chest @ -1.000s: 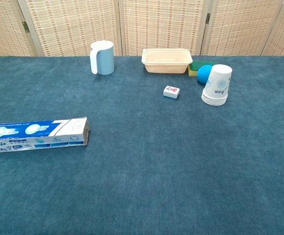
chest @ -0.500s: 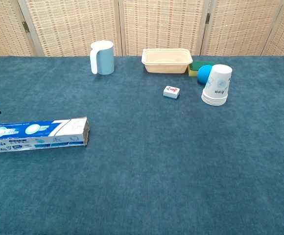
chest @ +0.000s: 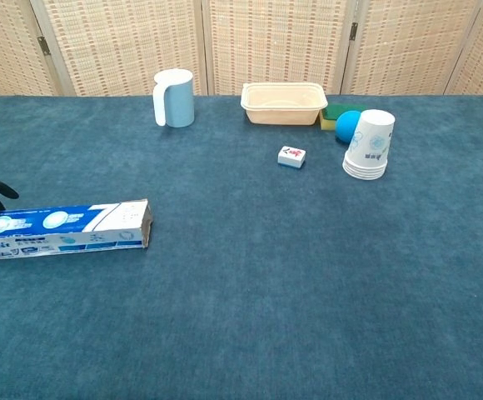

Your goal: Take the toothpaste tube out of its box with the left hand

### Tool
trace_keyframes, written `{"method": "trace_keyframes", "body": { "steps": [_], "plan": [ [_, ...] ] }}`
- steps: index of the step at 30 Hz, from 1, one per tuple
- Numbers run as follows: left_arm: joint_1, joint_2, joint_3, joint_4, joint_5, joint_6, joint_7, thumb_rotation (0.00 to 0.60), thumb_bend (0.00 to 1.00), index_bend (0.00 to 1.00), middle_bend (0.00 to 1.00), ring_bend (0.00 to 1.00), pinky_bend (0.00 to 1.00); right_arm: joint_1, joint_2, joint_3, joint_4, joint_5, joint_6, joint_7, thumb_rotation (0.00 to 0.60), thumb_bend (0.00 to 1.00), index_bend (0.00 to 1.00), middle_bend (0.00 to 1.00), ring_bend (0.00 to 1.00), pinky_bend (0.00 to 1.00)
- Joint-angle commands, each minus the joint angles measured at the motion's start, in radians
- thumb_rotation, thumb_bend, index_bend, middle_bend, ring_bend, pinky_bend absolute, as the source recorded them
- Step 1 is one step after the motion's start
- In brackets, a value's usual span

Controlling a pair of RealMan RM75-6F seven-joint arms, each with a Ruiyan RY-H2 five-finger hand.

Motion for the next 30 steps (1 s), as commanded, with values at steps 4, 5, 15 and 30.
{"method": "trace_keyframes", "body": {
  "steps": [4,5,15,30],
  "plan": [
    [-0.013,-0.017,-0.006,0.022,-0.018,-0.004,0.004,0.600,0.24,0.14,0.28,0.21,0.22,-0.006,0.003,-0.003,-0.002,-0.008,0.011,0.002,0.600,0.22,0.00,0.00,0.00,0.00],
    [-0.015,-0.024,-0.010,0.032,-0.019,0.000,0.002,0.600,0.24,0.15,0.28,0.22,0.22,-0.007,0.003,-0.003,-0.001,-0.009,0.015,0.003,0.600,0.22,0.00,0.00,0.00,0.00],
    [-0.017,-0.060,-0.017,0.087,0.006,0.022,-0.044,0.600,0.25,0.32,0.44,0.34,0.28,-0.006,0.003,0.000,0.001,-0.005,0.014,0.007,0.600,0.22,0.00,0.00,0.00,0.00],
    [-0.010,-0.036,-0.010,0.087,0.045,0.030,-0.097,0.600,0.25,0.40,0.51,0.41,0.31,-0.010,0.005,0.001,0.002,-0.007,0.021,0.016,0.600,0.22,0.00,0.00,0.00,0.00]
  ]
}}
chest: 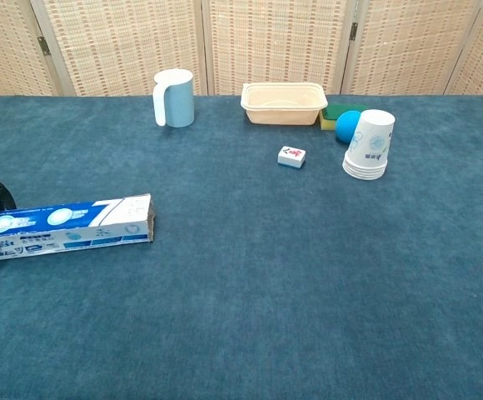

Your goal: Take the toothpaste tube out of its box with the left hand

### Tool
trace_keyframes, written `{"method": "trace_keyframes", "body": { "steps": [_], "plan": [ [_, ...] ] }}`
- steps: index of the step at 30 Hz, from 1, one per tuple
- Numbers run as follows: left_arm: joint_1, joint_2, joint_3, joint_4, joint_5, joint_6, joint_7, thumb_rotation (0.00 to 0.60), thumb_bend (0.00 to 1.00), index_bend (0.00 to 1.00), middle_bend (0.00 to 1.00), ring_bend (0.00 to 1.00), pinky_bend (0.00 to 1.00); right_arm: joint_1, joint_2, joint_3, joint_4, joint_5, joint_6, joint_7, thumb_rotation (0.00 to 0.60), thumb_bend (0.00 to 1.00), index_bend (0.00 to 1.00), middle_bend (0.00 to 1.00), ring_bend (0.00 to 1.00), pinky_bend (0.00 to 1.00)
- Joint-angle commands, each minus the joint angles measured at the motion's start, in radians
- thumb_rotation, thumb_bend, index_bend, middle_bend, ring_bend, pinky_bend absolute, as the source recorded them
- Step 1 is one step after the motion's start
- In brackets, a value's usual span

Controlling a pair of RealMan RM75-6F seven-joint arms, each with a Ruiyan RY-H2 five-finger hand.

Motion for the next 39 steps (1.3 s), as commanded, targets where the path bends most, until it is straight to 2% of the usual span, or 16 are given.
{"method": "trace_keyframes", "body": {
  "steps": [1,6,14,22,28,32,39],
  "plan": [
    [0.003,0.015,0.002,-0.004,0.015,0.014,-0.001,0.600,0.25,0.40,0.51,0.41,0.31,-0.001,0.000,0.000,0.000,-0.001,0.002,0.000,0.600,0.22,0.00,0.00,0.00,0.00],
    [0.007,0.050,0.020,0.002,0.064,0.024,-0.004,0.600,0.25,0.40,0.51,0.41,0.30,-0.001,-0.004,-0.001,-0.001,-0.003,0.003,-0.011,0.600,0.22,0.00,0.00,0.00,0.00],
    [-0.023,0.135,0.076,0.057,0.182,-0.025,0.000,0.600,0.25,0.40,0.51,0.40,0.29,-0.007,-0.005,-0.006,-0.006,-0.012,0.013,-0.023,0.600,0.22,0.00,0.00,0.00,0.00],
    [-0.049,0.165,0.088,0.172,0.325,0.007,-0.190,0.600,0.25,0.40,0.51,0.40,0.29,-0.003,-0.013,-0.005,-0.009,-0.005,0.001,-0.045,0.600,0.22,0.00,0.00,0.00,0.00],
    [-0.071,0.282,0.060,0.077,0.341,0.021,-0.244,0.600,0.25,0.40,0.51,0.40,0.30,0.004,-0.017,-0.003,-0.009,0.003,-0.016,-0.057,0.600,0.22,0.00,0.00,0.00,0.00],
    [-0.085,0.363,0.046,0.009,0.343,0.021,-0.214,0.600,0.25,0.40,0.51,0.41,0.30,0.007,-0.018,-0.004,-0.011,0.003,-0.021,-0.060,0.600,0.22,0.00,0.00,0.00,0.00],
    [-0.105,0.431,0.057,0.015,0.357,-0.011,-0.138,0.600,0.24,0.40,0.52,0.41,0.30,0.003,-0.025,-0.004,-0.015,0.005,-0.014,-0.080,0.600,0.22,0.00,0.00,0.00,0.00]
  ]
}}
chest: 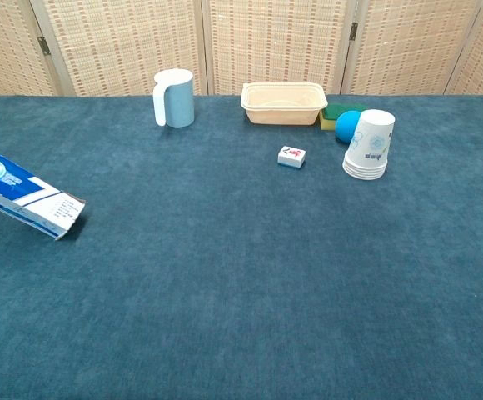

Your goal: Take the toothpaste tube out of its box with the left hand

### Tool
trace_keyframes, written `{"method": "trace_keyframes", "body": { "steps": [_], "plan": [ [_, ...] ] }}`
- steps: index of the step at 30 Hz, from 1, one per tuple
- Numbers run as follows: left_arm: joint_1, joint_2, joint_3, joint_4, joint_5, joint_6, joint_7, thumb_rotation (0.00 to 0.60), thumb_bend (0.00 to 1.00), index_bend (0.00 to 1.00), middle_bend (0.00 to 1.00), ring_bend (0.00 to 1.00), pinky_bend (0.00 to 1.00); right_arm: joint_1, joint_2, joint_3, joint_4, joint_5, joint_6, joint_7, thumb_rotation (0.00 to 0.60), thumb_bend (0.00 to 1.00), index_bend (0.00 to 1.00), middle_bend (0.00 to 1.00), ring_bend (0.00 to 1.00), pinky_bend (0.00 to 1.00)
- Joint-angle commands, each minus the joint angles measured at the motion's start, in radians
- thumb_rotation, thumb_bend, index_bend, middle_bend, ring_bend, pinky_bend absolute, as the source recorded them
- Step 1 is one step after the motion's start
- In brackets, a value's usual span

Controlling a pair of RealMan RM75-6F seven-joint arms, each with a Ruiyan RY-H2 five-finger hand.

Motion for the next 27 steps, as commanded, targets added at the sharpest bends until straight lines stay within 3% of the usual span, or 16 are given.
{"method": "trace_keyframes", "body": {
  "steps": [1,11,27],
  "plan": [
    [-0.011,0.020,0.002,0.009,0.012,-0.007,0.026,0.600,0.24,0.40,0.52,0.41,0.30,0.000,-0.004,0.003,-0.001,0.005,0.001,-0.007,0.600,0.22,0.00,0.00,0.00,0.00],
    [-0.026,0.077,0.005,0.050,0.128,0.080,0.075,0.600,0.23,0.41,0.51,0.40,0.31,0.017,-0.017,0.004,-0.006,0.026,-0.039,-0.050,0.600,0.22,0.00,0.00,0.00,0.00],
    [-0.031,0.245,-0.037,-0.086,0.122,0.120,0.240,0.600,0.23,0.40,0.52,0.40,0.32,0.020,-0.018,0.002,-0.008,0.025,-0.041,-0.056,0.600,0.22,0.00,0.00,0.00,0.00]
  ]
}}
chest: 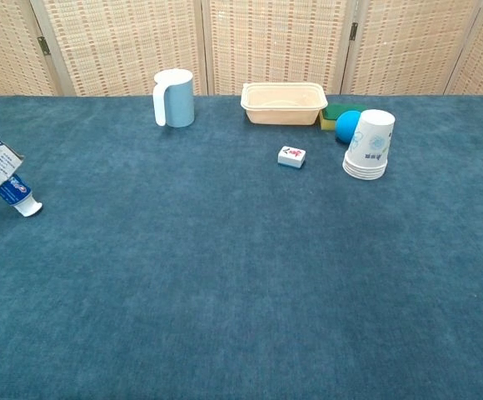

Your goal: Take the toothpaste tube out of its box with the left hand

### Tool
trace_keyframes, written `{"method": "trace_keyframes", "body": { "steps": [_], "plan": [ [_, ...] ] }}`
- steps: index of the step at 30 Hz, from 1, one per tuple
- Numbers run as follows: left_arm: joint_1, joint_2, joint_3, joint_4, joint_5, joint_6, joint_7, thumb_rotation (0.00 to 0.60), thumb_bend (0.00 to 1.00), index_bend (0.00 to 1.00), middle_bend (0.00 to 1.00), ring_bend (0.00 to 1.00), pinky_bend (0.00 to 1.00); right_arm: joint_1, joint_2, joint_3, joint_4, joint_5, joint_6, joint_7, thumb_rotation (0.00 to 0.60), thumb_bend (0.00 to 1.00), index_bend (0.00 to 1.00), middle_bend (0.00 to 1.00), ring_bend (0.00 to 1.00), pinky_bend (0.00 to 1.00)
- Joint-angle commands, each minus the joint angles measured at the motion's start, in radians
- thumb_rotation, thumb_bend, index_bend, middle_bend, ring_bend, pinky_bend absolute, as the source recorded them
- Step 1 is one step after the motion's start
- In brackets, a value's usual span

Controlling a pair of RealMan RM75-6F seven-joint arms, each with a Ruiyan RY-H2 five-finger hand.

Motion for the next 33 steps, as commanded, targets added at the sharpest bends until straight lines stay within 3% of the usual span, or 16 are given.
{"method": "trace_keyframes", "body": {
  "steps": [1,18,33],
  "plan": [
    [-0.007,0.028,-0.016,-0.028,-0.007,0.000,0.037,0.600,0.23,0.40,0.51,0.40,0.32,-0.001,0.000,0.000,0.000,0.000,0.001,0.001,0.600,0.22,0.00,0.00,0.00,0.00],
    [-0.013,0.252,-0.098,-0.299,-0.097,-0.009,0.176,0.600,0.22,0.40,0.52,0.40,0.34,0.004,0.008,0.000,0.004,0.002,-0.005,0.019,0.600,0.22,0.00,0.00,0.00,0.00],
    [0.004,0.200,-0.102,-0.284,-0.108,-0.018,0.142,0.600,0.21,0.39,0.51,0.40,0.34,0.011,0.002,0.002,0.006,0.008,-0.015,0.004,0.600,0.22,0.00,0.00,0.00,0.00]
  ]
}}
